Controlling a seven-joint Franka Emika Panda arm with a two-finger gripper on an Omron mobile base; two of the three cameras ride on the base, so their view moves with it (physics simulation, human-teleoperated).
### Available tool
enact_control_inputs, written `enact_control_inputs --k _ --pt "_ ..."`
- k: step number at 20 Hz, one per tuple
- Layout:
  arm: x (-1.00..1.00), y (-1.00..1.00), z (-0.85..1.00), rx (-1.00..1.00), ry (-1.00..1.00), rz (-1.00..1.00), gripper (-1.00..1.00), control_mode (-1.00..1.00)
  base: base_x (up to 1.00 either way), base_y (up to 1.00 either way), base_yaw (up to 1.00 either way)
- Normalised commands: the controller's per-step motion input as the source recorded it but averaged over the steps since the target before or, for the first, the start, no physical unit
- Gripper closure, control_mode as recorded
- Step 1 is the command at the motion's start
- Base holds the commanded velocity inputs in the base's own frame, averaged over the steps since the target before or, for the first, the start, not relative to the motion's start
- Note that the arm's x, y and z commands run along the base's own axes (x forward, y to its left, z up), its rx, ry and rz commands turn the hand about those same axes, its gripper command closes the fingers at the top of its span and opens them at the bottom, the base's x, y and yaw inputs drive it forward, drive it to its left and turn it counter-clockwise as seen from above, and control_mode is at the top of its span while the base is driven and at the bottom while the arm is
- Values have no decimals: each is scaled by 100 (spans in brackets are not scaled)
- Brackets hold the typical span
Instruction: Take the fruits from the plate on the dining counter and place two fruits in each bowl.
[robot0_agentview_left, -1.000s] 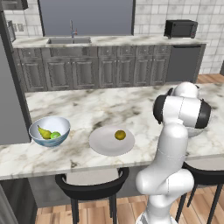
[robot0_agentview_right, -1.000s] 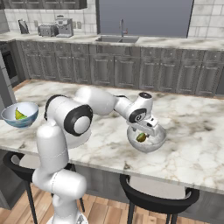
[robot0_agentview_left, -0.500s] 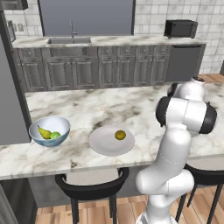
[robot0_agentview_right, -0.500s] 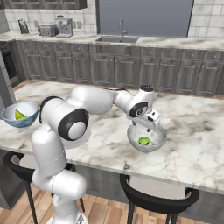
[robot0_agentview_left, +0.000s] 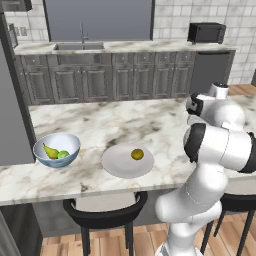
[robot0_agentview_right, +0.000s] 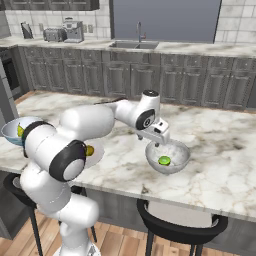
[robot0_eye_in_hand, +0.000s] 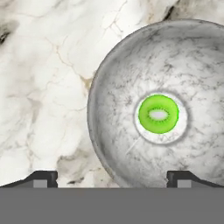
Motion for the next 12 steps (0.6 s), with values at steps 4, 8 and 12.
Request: enact_control_inputs --k 4,8,12 --pt "-37 74 22 0 0 0 -100 -100 0 0 0" --pt "-18 76 20 0 0 0 -100 -100 0 0 0" --pt "-6 68 12 1 6 0 -100 -100 0 0 0"
